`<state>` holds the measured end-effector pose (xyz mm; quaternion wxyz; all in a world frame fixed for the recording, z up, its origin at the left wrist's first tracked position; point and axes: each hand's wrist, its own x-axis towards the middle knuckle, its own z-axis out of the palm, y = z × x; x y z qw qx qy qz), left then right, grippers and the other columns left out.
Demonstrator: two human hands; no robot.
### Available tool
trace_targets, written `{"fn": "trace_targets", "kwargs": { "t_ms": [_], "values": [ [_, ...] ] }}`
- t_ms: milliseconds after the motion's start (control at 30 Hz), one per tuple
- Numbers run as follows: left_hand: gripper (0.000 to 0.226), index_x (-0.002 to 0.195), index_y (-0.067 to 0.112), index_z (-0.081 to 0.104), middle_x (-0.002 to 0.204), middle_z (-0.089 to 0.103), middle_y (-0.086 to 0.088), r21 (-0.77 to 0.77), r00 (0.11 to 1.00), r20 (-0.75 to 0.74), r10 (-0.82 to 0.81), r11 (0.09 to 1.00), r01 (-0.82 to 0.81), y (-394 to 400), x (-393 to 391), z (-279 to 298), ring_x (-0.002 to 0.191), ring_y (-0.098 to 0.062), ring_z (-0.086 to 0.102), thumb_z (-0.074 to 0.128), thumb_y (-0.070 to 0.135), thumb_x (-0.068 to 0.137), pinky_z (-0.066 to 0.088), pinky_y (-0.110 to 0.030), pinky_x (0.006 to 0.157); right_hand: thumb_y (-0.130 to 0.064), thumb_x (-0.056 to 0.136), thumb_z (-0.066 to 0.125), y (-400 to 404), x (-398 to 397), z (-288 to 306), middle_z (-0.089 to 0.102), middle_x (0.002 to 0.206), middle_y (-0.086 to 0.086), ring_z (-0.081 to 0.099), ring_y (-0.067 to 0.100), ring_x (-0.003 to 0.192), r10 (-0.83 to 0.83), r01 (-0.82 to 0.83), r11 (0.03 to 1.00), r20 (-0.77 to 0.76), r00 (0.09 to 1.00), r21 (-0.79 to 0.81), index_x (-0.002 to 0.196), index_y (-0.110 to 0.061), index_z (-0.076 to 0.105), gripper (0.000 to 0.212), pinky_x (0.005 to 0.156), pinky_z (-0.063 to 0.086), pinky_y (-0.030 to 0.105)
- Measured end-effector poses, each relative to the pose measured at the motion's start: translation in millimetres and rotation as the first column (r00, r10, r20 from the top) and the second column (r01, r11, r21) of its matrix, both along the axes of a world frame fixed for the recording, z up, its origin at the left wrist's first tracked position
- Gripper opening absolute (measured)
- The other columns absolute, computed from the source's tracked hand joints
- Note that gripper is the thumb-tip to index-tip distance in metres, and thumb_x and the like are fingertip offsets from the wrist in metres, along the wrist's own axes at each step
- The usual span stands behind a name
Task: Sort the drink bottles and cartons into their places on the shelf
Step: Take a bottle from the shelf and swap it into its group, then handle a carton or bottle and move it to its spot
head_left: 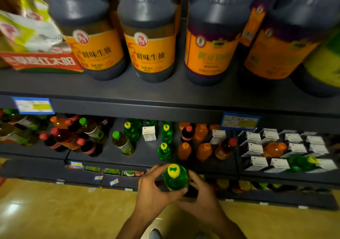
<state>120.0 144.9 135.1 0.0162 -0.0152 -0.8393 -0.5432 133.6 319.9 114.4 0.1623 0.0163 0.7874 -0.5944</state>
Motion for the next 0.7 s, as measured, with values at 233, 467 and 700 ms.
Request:
{"fn": "trace_targets", "kwargs": {
  "t_ms": [233, 467, 700],
  "values": [
    [0.077, 0.120, 0.043, 0.063, 0.115, 0.069, 0.018, 0.045, 0.995, 0.021, -0.103, 0.994, 0.102, 5.0, 6.6, 32.1, 0.110, -0.004, 0.064, 0.094, 0.051, 0.050, 0.051, -0.017, 0.088, -0.007, 0.060, 0.087, 14.2, 4.9, 33.4, 0.073, 0.103, -0.016, 0.067, -0.007, 0.095, -0.105, 0.105, 0.994, -0.089, 0.990, -0.013, 0.116, -0.020, 0.064, 0.062, 0.081, 0.052, 0.009],
    [0.080, 0.128, 0.039, 0.059, 0.122, 0.068, 0.015, 0.060, 0.991, 0.088, 0.103, 0.992, -0.108, -70.2, 19.5, 43.6, 0.118, -0.003, 0.061, 0.094, 0.041, 0.056, 0.054, -0.029, 0.095, -0.014, 0.055, 0.094, 35.2, 9.6, 26.3, 0.072, 0.111, -0.007, 0.067, -0.002, 0.098, -0.186, 0.186, 0.982, -0.055, 0.981, 0.009, 0.118, -0.018, 0.064, 0.070, 0.084, 0.054, 0.014],
    [0.075, 0.125, 0.037, 0.061, 0.120, 0.069, 0.019, 0.057, 0.973, 0.182, 0.141, 0.986, -0.153, -158.0, 5.9, 16.8, 0.112, 0.002, 0.063, 0.090, 0.042, 0.057, 0.055, -0.027, 0.087, -0.012, 0.053, 0.095, -23.4, 12.1, 15.8, 0.075, 0.098, -0.016, 0.066, -0.008, 0.095, -0.325, 0.326, 0.944, -0.032, 0.945, 0.052, 0.109, -0.033, 0.063, 0.068, 0.082, 0.055, 0.015]
  ]
}}
